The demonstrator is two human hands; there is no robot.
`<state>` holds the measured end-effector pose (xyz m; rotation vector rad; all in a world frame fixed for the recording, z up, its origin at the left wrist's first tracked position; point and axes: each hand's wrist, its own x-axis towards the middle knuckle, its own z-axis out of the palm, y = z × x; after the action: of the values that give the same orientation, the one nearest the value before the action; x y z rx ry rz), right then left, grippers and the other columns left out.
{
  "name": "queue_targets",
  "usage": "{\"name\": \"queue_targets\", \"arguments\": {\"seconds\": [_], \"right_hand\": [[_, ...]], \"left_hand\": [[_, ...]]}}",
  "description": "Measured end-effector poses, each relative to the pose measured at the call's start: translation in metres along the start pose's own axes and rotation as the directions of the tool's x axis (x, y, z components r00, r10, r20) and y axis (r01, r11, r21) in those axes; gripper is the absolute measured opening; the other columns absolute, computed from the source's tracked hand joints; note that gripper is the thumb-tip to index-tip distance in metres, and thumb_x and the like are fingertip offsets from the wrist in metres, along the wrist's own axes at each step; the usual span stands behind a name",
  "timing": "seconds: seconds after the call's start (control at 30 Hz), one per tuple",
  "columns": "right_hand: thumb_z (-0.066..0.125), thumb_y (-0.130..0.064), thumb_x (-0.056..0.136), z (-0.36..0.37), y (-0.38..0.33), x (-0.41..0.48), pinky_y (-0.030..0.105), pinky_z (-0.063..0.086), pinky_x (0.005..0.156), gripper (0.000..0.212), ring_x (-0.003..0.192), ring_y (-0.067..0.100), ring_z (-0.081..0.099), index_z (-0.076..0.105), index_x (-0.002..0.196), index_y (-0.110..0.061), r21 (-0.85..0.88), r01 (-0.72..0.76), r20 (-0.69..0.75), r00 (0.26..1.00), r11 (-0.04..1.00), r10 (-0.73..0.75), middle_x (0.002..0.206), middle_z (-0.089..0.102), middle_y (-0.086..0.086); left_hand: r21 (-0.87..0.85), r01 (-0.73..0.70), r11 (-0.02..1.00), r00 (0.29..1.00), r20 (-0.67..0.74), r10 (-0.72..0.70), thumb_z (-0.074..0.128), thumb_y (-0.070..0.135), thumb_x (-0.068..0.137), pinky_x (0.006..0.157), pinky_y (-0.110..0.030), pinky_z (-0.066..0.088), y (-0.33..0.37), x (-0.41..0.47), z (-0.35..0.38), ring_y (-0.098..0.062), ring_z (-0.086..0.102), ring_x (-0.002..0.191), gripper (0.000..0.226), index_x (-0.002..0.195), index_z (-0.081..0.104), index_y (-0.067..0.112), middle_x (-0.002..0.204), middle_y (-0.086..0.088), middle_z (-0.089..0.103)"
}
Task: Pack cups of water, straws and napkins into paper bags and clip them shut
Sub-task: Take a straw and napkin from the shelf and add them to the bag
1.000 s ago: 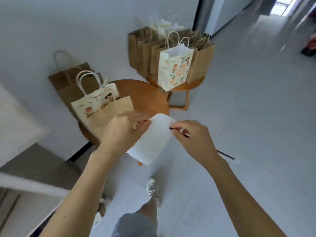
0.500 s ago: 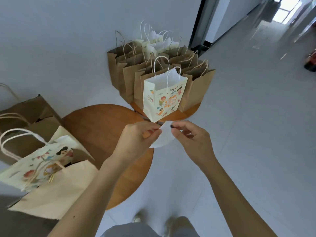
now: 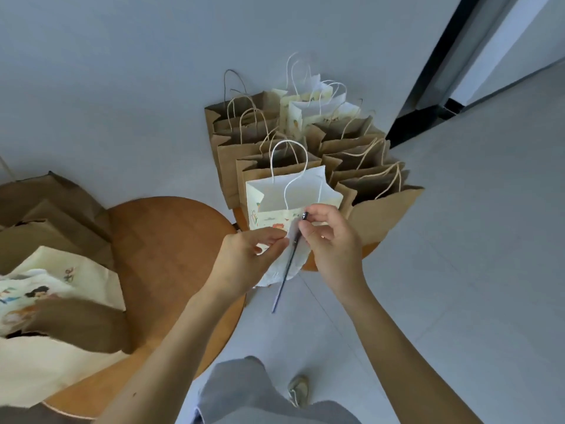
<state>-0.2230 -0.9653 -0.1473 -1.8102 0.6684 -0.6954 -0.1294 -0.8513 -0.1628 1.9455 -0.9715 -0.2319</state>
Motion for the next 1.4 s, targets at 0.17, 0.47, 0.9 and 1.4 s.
{"name": "queue_targets", "arguments": {"seconds": [0.17,0.47,0.9,1.4], "right_hand": [[0.064,-0.019,0.085,0.000,0.022,0.044,0.018,0.055,0.070,0.019,0.084,-0.001,0.064,0.053,0.089,-0.034,0.066,-0.029,0.047,0.999,0.997,0.026,0.090,0.060,-0.021],[0.066,-0.021,0.083,0.022,0.041,0.113,0.012,0.052,0.070,0.017,0.088,-0.004,0.061,0.056,0.088,-0.033,0.067,-0.059,0.148,0.988,0.996,0.049,0.089,0.062,-0.020],[0.063,-0.027,0.085,0.011,0.031,0.196,0.000,0.039,0.072,0.009,0.091,-0.019,0.050,0.060,0.093,-0.029,-0.067,0.199,0.456,0.878,0.978,-0.147,0.086,0.055,-0.029],[0.057,-0.024,0.084,-0.025,0.050,0.243,0.000,0.040,0.066,0.023,0.075,-0.004,0.053,0.068,0.095,-0.007,-0.209,0.412,0.373,0.872,0.887,-0.317,0.089,0.059,-0.011]], "left_hand": [[-0.016,0.047,0.999,0.999,-0.006,-0.047,0.063,0.012,0.087,0.068,-0.009,0.048,-0.006,0.032,0.015,0.006,0.061,0.079,0.013,0.093,0.074,0.014,0.083,0.018,0.065],[0.039,0.102,0.994,0.995,-0.028,-0.101,0.069,0.011,0.081,0.074,-0.007,0.048,-0.034,0.087,0.024,0.007,0.057,0.070,0.022,0.103,0.069,0.013,0.084,0.018,0.060],[0.039,0.128,0.991,0.976,-0.183,-0.119,0.069,0.011,0.081,0.070,-0.001,0.043,-0.026,0.144,0.019,0.005,0.057,0.070,0.024,0.106,0.068,0.011,0.087,0.015,0.060],[0.576,0.421,0.700,0.836,0.052,-0.546,0.054,0.032,0.092,0.108,-0.042,0.016,-0.090,0.161,0.064,-0.020,0.016,0.135,0.034,0.126,0.050,0.035,0.140,0.014,0.042]]}}
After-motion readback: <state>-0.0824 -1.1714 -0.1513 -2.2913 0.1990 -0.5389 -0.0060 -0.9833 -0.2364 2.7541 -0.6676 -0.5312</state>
